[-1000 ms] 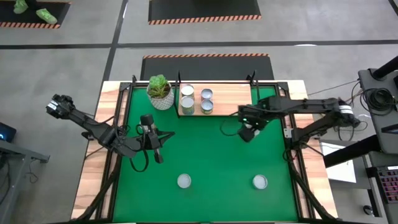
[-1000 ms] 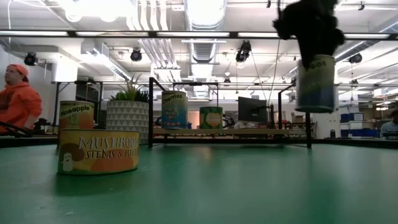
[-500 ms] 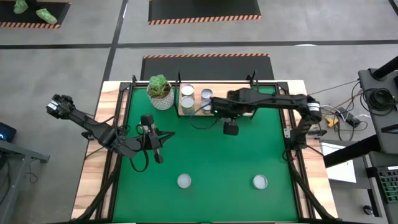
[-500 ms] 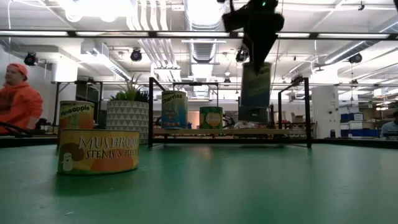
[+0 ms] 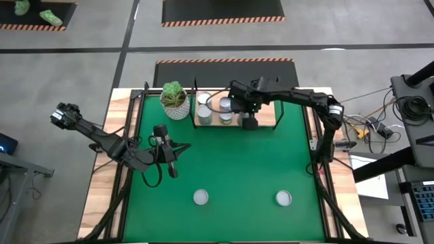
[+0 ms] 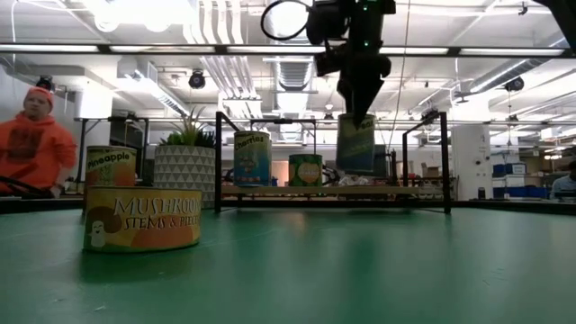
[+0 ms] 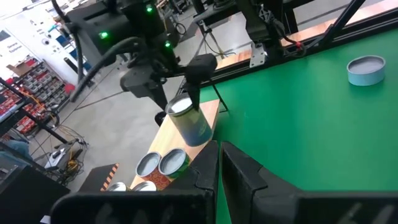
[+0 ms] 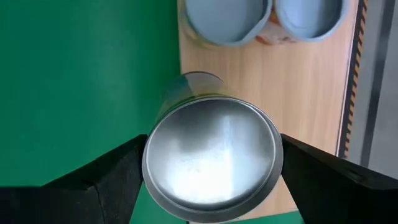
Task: Pick and place cans onto a shelf
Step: Put the canned peas on the shelf
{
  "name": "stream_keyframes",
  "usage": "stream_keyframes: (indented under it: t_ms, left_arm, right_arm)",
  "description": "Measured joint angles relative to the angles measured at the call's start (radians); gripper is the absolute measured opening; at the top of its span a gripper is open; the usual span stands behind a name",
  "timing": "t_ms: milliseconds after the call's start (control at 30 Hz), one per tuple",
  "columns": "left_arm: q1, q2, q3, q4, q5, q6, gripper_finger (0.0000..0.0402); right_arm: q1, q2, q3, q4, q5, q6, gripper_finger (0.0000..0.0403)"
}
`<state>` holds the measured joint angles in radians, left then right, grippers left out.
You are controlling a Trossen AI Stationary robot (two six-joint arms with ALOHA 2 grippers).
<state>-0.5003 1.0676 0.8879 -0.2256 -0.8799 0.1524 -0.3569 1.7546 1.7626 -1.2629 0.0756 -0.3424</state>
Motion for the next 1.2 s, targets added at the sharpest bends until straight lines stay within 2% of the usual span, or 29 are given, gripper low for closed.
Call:
stream_keyframes:
  t_ms: [267, 633, 1200]
  left_arm:
    - [0.000, 0.000, 0.000, 0.000, 0.000, -0.003, 0.0000]
    - [0.000, 0.000, 0.000, 0.000, 0.000, -0.004, 0.0000]
    - [0.000, 0.000, 0.000, 0.000, 0.000, -0.005, 0.0000]
  right_arm:
    - [-0.040, 0.015, -0.002, 0.015, -0.005, -0.039, 0.0327]
    - [-0.048, 0.062, -0.002, 0.025, -0.005, -0.051, 0.0327]
    - [-0.050, 0.063, -0.002, 0.038, 0.003, -0.043, 0.0327]
